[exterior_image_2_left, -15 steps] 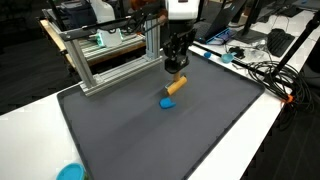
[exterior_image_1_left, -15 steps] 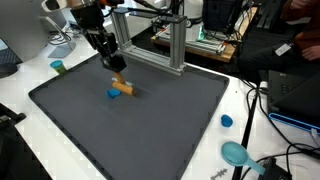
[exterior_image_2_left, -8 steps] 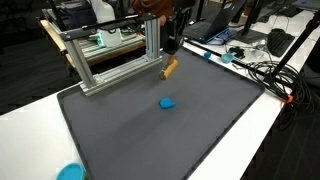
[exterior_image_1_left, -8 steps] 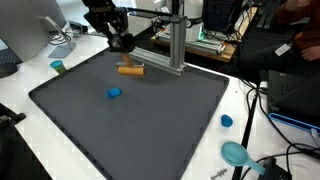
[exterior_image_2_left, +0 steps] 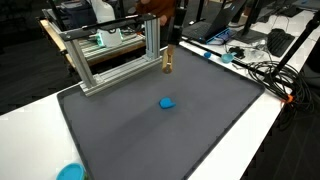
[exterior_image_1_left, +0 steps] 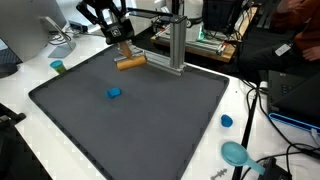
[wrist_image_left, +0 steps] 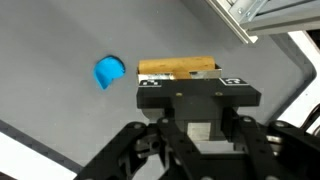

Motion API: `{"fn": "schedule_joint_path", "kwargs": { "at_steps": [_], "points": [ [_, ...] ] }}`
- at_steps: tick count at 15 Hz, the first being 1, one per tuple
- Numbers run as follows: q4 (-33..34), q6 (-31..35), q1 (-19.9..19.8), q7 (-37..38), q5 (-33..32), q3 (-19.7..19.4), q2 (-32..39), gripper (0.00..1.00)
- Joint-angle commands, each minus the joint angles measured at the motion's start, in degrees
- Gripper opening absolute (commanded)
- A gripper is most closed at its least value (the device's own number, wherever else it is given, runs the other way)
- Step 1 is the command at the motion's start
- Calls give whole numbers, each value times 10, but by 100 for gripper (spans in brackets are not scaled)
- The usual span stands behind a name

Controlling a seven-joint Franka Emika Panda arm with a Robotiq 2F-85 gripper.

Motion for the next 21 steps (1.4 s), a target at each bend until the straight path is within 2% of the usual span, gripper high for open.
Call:
{"fn": "schedule_joint_path", "kwargs": {
  "at_steps": [1,3,4,7,8,12,16,18,19,21],
  "points": [
    [54,-28,-8,-103,-22,5,18,21],
    [74,-21,-11,-78,-15,-5,27,21],
    [35,-6,-6,-73,-14,-1,10,46],
    [53,-6,-12,-73,-15,-3,20,46],
    [41,3,-11,-90,-24,-2,21,21],
    [-24,106,-24,-219,-38,-2,-3,21],
    [-75,217,-21,-260,-95,-15,-11,21],
    [-81,234,-30,-262,-71,-13,-9,21],
    [-53,214,-23,-248,-74,-13,15,46],
    [-60,223,-27,-249,-74,-14,15,46]
  ]
}}
